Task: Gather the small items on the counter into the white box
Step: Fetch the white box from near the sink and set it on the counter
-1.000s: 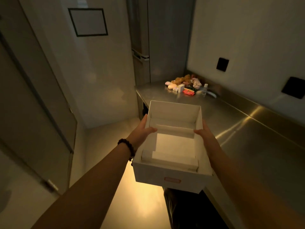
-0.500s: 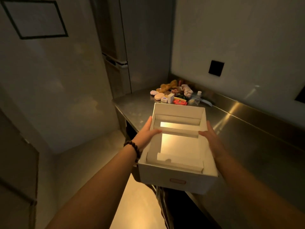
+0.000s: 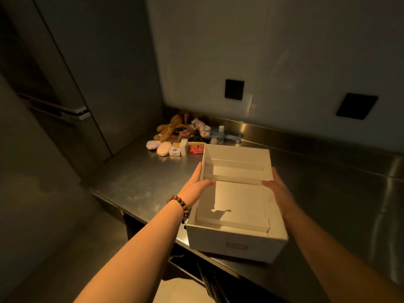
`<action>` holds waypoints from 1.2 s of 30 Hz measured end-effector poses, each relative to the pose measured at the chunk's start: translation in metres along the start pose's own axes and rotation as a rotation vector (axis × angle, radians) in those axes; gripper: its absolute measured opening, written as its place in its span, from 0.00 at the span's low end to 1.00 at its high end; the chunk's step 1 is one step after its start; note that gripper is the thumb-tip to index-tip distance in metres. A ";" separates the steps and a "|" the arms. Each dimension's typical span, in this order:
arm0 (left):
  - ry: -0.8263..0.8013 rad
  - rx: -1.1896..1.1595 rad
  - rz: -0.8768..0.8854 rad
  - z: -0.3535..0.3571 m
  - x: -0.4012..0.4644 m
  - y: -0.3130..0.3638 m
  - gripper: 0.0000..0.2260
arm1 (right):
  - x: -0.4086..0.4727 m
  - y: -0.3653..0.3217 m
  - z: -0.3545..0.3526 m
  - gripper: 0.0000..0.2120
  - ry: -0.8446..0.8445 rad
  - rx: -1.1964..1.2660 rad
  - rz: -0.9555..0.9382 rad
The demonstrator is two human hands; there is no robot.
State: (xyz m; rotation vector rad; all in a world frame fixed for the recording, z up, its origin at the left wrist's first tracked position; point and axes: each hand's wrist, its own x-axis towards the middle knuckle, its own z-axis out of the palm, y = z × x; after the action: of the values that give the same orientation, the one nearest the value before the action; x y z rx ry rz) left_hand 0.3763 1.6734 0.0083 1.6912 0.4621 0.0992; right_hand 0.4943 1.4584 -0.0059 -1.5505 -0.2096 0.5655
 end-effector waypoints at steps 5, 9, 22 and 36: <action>-0.092 -0.001 0.005 0.008 0.053 -0.005 0.35 | 0.027 0.000 -0.011 0.26 0.111 0.001 0.050; -0.151 0.037 0.020 0.016 0.099 -0.003 0.35 | 0.056 0.002 -0.023 0.21 0.180 0.017 0.052; -0.270 0.180 0.044 0.031 0.238 0.016 0.40 | 0.149 -0.015 -0.053 0.32 0.384 -0.053 0.084; -0.221 0.226 0.188 0.041 0.288 0.033 0.37 | 0.183 -0.043 -0.058 0.26 0.629 -0.407 0.124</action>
State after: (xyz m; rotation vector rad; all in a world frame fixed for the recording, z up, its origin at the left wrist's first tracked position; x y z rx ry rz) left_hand 0.6609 1.7338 -0.0230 1.9399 0.1517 -0.0046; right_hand 0.6874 1.4957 -0.0066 -2.0695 0.2710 0.1068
